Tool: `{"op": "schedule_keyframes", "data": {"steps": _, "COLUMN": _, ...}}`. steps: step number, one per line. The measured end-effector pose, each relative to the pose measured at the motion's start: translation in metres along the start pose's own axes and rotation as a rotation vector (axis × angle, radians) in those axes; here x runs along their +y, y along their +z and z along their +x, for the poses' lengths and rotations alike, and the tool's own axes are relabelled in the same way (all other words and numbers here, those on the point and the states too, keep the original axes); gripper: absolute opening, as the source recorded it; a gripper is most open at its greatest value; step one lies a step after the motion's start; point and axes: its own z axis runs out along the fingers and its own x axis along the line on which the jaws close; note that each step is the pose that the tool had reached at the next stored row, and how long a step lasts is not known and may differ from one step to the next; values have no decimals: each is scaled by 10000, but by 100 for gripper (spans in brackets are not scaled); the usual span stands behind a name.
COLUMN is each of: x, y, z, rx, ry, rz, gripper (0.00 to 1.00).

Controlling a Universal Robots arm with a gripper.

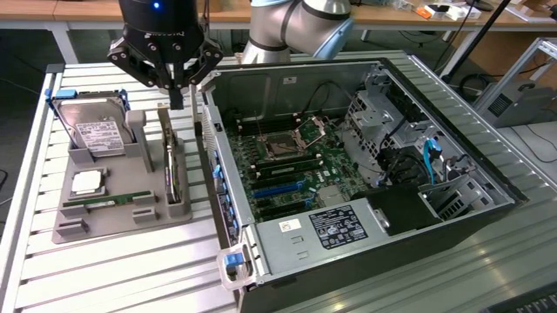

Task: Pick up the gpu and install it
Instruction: 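Reach for the gpu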

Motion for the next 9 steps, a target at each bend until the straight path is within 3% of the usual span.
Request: {"op": "schedule_keyframes", "data": {"steps": 9, "x": -8, "y": -3, "z": 110, "rx": 0, "ry": 0, "rz": 0, "gripper": 11}}
